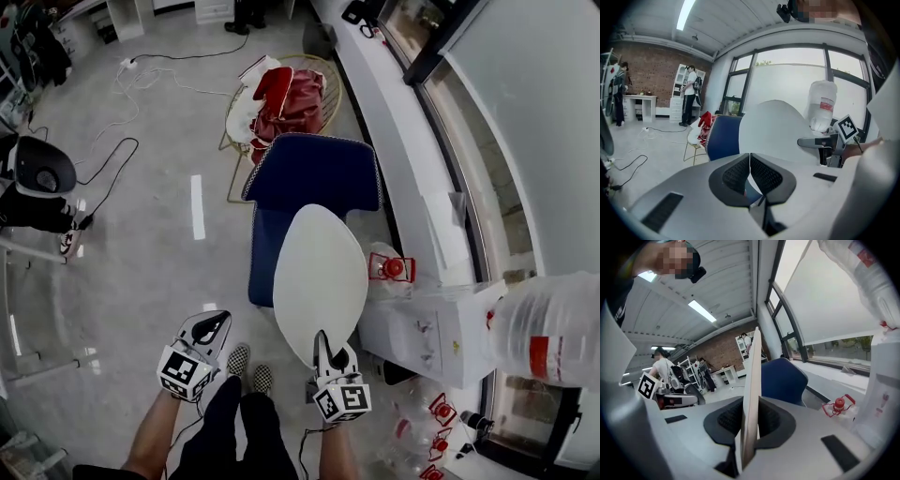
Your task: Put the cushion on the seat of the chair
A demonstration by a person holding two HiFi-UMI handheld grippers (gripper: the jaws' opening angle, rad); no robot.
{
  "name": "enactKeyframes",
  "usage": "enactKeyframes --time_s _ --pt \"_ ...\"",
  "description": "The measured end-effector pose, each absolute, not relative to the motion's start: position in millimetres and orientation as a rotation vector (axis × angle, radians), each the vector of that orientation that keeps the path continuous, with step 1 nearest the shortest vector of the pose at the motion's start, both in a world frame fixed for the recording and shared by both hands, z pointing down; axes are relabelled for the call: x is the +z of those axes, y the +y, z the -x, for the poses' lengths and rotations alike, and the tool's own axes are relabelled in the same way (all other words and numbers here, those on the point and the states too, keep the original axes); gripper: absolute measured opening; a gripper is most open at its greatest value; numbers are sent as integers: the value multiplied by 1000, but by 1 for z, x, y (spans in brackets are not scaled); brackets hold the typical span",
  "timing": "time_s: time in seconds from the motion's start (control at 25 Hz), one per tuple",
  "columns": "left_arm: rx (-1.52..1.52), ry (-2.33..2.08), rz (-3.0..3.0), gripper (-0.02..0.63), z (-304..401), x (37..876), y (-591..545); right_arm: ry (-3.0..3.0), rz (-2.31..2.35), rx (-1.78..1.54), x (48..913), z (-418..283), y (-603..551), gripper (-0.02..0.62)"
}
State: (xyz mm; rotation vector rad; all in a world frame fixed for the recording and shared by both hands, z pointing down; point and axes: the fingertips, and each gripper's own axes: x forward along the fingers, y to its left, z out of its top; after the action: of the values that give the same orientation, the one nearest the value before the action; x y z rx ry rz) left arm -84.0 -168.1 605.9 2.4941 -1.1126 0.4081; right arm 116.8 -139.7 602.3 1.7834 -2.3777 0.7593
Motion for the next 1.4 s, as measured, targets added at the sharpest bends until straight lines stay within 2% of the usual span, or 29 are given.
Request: enactKeyframes --time_s 0.96,1.4 --pt "515 -1083 -2348 20 99 786 -236 -2264 -1721 1102 808 -106 -230 61" --pt "552 -1026 -2357 19 84 820 -236 -2114 -1827 1042 856 -162 -252 61"
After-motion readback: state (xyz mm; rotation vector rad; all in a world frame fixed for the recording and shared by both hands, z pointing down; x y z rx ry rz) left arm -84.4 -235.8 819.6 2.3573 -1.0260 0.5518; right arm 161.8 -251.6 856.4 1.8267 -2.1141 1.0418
